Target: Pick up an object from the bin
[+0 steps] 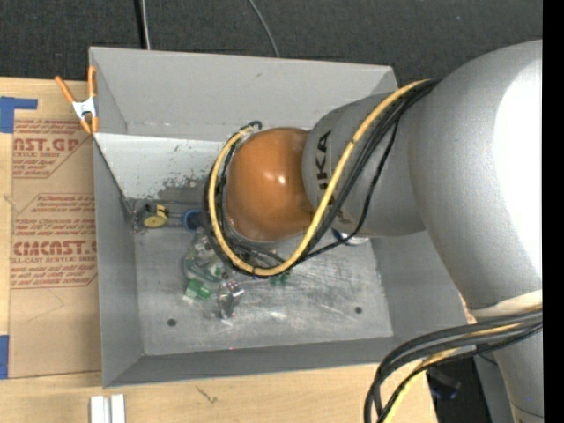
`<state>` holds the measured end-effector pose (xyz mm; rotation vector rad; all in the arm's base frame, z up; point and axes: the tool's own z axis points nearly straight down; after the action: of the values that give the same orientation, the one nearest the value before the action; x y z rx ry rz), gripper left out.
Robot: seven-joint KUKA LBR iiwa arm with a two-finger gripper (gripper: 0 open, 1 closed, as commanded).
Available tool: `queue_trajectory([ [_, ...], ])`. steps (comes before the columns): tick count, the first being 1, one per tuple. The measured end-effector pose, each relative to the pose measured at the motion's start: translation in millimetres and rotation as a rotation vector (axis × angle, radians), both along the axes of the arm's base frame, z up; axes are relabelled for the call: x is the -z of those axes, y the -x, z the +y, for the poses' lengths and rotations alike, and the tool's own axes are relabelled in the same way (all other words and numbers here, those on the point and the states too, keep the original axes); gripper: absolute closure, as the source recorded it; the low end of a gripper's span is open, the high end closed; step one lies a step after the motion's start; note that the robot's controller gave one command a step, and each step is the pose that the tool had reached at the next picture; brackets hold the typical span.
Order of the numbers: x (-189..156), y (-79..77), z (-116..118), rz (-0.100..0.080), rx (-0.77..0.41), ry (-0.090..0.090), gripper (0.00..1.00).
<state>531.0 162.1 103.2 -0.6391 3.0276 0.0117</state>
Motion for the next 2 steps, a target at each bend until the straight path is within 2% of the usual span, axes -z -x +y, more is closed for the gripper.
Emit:
queue_trajectory([
  [1, 9.3, -41.2, 7.5, 0.021, -0.279, 0.009, 0.00],
  [2, 6.1, -43.9, 9.2, 0.009, -0.277, 0.004, 1.00],
])
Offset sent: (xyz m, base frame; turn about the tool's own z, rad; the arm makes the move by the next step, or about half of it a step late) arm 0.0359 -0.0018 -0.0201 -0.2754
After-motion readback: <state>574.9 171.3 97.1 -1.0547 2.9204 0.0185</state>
